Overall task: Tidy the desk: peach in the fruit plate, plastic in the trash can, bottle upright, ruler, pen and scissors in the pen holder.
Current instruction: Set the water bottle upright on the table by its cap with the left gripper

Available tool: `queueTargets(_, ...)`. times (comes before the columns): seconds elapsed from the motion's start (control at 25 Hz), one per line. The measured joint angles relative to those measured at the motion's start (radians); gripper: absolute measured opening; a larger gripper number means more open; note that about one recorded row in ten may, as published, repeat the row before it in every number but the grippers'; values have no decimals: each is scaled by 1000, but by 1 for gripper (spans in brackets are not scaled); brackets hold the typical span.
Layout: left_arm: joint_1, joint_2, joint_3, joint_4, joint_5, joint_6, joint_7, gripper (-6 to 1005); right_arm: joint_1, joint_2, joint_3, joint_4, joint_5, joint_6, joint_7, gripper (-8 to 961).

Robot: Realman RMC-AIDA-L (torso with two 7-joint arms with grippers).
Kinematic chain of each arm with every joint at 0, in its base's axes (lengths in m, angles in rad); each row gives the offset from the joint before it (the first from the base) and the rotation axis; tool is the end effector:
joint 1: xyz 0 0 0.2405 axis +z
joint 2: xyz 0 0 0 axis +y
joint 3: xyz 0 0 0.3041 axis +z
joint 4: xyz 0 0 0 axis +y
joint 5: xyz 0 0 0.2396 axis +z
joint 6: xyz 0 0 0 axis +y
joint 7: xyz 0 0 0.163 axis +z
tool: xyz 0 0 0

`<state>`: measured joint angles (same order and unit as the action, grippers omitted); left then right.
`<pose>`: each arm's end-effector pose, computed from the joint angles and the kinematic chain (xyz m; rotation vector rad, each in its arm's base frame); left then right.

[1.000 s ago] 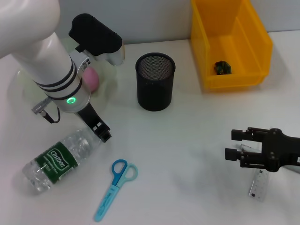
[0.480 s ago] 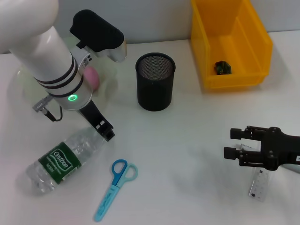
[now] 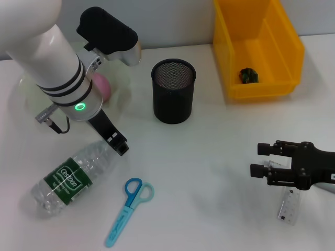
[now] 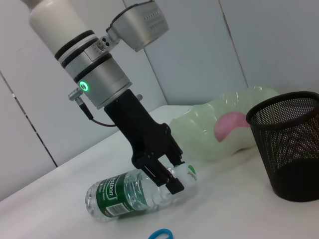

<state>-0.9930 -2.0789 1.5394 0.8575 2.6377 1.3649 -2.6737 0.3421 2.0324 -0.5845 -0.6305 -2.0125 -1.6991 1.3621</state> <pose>-0.1630 0.4647 -0.1099 -2.5797 -0.7948 0.7469 0.3772 0.3065 -0.0094 -2.6278 0.8445 0.7707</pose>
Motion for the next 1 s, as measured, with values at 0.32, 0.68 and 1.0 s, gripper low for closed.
queueTargets(0.32, 1, 3, -29, 13, 0, 2, 0, 452, 0, 0, 0, 0, 0, 8, 0, 743)
queueTargets(0.68, 2, 6, -49, 28, -1, 2, 0, 451, -3, 0, 0, 0, 0, 10, 0, 743)
queueTargets(1.0, 19, 7, -104, 67, -1, 24, 16, 452, -5, 0, 0, 0, 0, 12, 0, 743)
